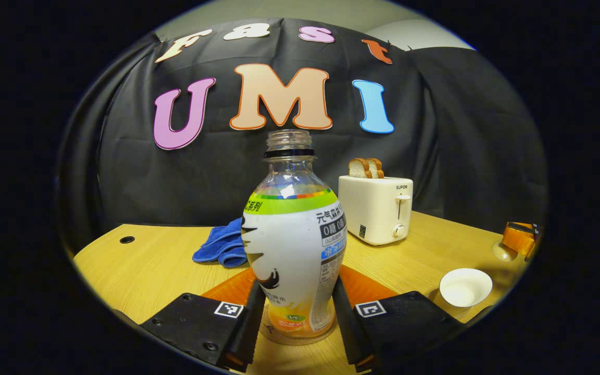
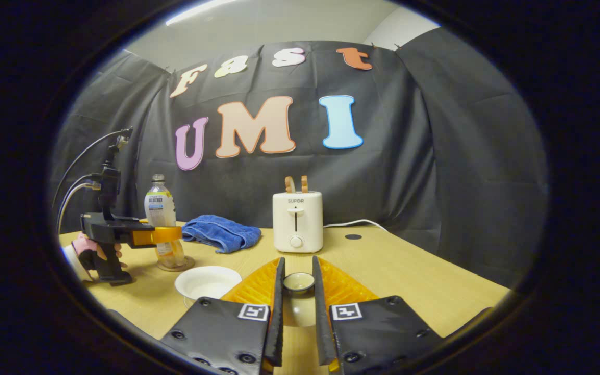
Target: Open the teacup lid with one hand, grasp the water bottle and pour water into the teacup with the other hand; after pouring, place the water bottle on the coaster and then close the teacup lid.
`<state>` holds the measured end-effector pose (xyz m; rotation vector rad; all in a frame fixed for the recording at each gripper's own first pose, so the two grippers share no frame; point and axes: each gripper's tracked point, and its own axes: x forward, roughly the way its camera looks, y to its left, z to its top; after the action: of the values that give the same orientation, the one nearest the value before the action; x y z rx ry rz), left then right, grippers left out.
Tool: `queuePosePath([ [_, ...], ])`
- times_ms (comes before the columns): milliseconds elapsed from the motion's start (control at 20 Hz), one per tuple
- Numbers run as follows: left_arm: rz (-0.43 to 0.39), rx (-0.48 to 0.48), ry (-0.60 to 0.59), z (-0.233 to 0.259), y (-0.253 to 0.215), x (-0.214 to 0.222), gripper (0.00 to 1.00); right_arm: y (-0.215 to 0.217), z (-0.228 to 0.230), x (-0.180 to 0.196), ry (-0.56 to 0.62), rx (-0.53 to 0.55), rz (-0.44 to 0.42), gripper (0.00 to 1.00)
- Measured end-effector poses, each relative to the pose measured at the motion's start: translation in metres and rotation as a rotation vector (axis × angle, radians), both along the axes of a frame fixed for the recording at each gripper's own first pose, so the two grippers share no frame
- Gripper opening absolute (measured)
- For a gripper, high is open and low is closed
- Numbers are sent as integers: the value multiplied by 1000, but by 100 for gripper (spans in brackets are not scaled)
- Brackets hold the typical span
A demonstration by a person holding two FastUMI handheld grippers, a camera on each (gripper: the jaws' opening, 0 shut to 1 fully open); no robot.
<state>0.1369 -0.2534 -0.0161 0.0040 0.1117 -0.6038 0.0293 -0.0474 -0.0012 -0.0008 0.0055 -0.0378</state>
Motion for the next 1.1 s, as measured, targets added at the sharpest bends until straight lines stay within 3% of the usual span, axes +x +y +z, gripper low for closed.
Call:
queuePosePath([
  [250, -5, -14, 3, 1, 0, -4, 72, 0, 0, -1, 0, 0, -2, 29],
  [550, -6, -5, -9, -4, 4, -13, 94, -1, 1, 0, -1, 0, -1, 29],
  [1100, 39, -51, -110, 15, 35, -43, 94, 14, 1, 1, -2, 0, 63, 29],
])
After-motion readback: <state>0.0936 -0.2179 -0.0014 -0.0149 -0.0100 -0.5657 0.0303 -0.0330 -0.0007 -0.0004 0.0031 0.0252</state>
